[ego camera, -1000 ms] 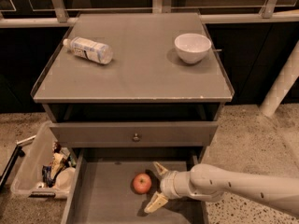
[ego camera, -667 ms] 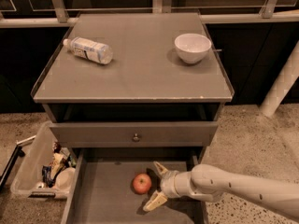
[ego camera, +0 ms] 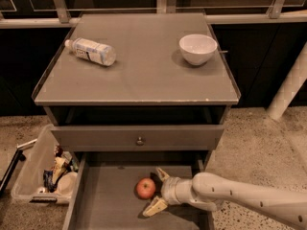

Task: Pick apple from middle drawer and place on counter

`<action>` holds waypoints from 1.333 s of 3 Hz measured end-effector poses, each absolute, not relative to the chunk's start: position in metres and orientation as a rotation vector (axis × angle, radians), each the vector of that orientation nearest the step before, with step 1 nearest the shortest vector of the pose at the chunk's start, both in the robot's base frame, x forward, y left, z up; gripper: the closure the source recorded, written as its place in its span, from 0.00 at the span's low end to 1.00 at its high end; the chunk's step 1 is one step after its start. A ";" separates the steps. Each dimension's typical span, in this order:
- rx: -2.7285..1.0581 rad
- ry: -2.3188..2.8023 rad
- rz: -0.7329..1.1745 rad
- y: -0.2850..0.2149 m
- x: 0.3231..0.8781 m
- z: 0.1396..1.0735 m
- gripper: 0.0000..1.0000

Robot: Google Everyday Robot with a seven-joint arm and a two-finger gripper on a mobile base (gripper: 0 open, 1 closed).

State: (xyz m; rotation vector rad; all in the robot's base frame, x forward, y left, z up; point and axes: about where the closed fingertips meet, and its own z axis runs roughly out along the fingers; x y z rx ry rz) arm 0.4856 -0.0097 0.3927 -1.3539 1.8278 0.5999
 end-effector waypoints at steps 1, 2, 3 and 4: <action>-1.308 1.843 0.602 -0.003 0.489 0.384 0.00; -1.242 1.856 0.642 0.005 0.495 0.382 0.00; -1.241 1.856 0.643 0.006 0.495 0.382 0.19; -1.242 1.856 0.643 0.006 0.495 0.382 0.42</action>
Offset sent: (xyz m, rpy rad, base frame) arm 0.0172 0.0222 -0.0131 0.1181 0.0605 -0.1127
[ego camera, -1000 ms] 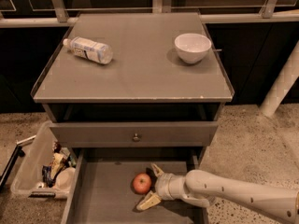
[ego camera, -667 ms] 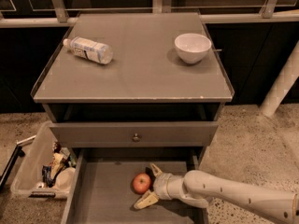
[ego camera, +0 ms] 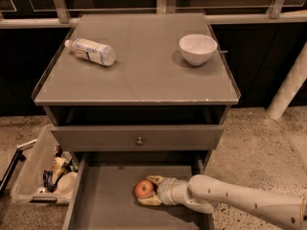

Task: Pick apple from middle drawer and place on counter

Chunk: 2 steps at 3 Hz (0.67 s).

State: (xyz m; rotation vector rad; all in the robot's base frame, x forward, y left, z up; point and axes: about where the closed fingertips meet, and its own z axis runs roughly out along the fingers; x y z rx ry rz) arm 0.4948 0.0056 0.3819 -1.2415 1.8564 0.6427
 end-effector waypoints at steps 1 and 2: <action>-1.242 1.856 0.643 0.006 0.495 0.382 0.65; -1.242 1.856 0.643 0.006 0.495 0.382 0.88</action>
Offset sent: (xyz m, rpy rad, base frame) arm 0.0000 0.0000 0.0000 0.0000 0.0000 0.0000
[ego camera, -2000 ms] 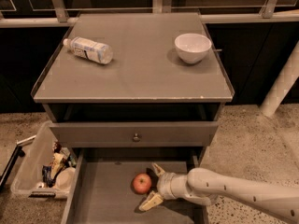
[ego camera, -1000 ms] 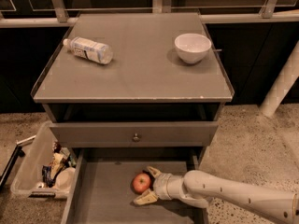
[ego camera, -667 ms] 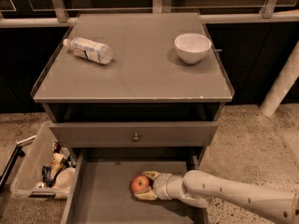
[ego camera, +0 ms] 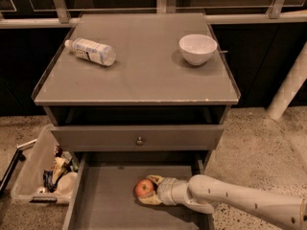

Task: Pick apple from middle drawer and place on counter

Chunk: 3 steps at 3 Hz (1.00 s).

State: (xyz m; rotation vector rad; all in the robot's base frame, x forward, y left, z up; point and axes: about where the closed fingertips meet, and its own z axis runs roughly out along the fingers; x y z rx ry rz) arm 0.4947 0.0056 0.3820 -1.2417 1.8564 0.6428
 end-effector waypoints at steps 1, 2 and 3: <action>-1.268 1.849 0.653 -0.002 0.482 0.405 1.00; -1.335 1.789 0.673 -0.007 0.460 0.460 1.00; -1.403 1.704 0.680 -0.012 0.446 0.528 1.00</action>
Offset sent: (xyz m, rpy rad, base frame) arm -0.0600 -0.0240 0.1542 -0.0060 -0.0732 0.1749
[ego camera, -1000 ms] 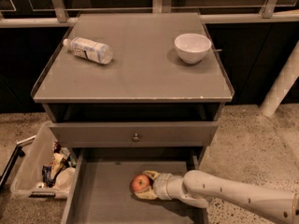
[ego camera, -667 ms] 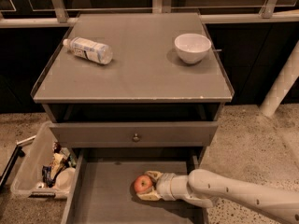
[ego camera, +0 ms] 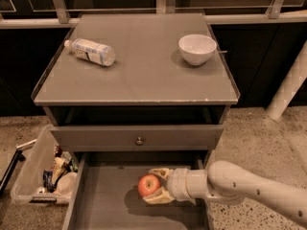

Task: Pick apple from middle drawer and place on counter

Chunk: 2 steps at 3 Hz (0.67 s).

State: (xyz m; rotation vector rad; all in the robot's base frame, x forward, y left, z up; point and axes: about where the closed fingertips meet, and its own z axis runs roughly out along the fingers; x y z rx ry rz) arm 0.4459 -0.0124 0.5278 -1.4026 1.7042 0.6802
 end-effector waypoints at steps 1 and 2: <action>-1.450 1.656 0.638 -0.023 0.445 0.594 1.00; -1.477 1.651 0.533 -0.029 0.458 0.657 1.00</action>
Offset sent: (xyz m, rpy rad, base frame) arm 0.0337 -0.0309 0.2171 -0.1666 -0.2017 -0.0346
